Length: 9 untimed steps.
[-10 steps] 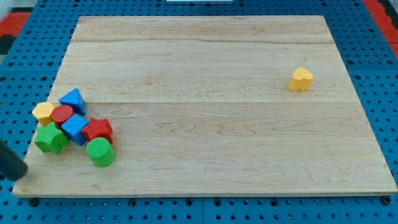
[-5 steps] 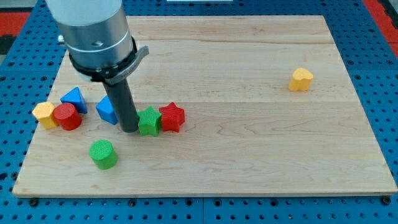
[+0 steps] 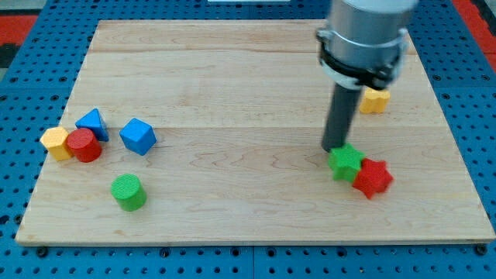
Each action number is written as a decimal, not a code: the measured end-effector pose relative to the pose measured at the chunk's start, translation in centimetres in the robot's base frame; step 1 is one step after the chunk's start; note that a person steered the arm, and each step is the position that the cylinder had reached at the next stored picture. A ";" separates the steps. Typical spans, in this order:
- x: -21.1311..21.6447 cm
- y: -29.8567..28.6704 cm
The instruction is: Move the stars and the green circle towards the bottom right of the board
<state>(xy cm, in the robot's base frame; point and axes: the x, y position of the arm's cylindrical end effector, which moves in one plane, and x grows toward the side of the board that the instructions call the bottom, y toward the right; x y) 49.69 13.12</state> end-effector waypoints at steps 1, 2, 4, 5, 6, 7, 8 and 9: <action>1.2 2.3; 1.4 -7.8; 1.7 -29.8; 3.7 -36.4; 6.0 -28.6; 6.1 -15.9; 6.5 -16.3; 10.4 -15.5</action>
